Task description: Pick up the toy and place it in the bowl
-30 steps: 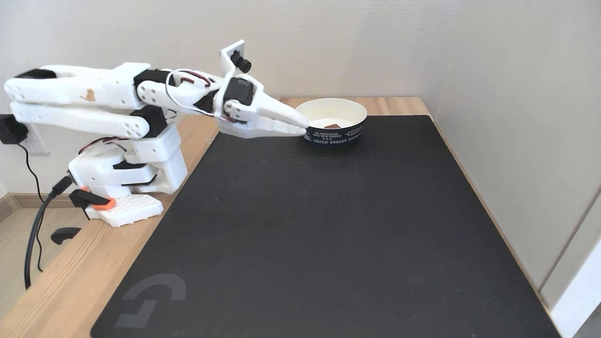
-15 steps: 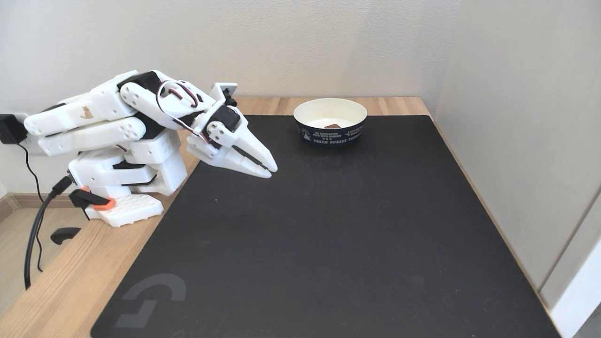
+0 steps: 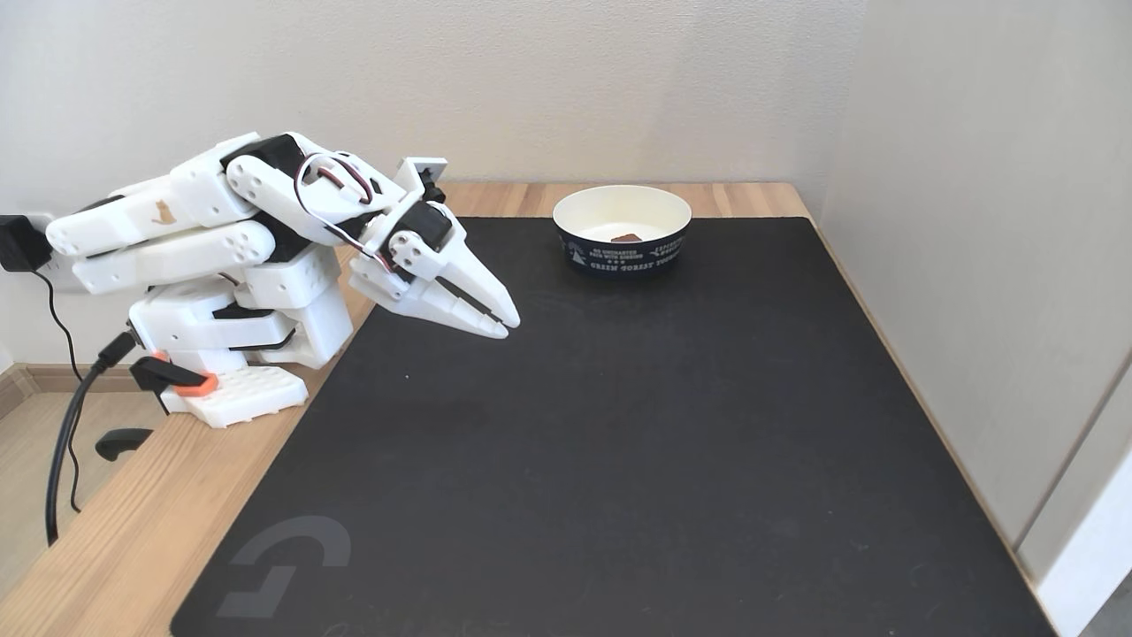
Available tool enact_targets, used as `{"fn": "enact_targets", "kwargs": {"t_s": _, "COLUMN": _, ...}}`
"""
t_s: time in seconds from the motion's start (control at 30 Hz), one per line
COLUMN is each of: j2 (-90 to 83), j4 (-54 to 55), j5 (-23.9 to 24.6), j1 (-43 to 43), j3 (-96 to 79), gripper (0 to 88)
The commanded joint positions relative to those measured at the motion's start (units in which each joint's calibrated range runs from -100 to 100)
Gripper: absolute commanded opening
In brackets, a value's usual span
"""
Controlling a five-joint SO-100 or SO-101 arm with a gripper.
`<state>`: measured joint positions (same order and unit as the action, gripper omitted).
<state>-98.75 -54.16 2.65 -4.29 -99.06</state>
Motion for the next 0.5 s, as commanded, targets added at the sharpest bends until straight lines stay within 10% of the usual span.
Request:
{"fn": "enact_targets", "kwargs": {"t_s": 0.0, "j2": -0.67, "j4": 0.05, "j5": -0.35, "j1": -0.27, "j3": -0.31, "gripper": 2.5}}
{"fn": "enact_targets", "kwargs": {"t_s": 0.47, "j2": -0.67, "j4": 0.05, "j5": -0.35, "j1": -0.27, "j3": -0.31, "gripper": 2.5}}
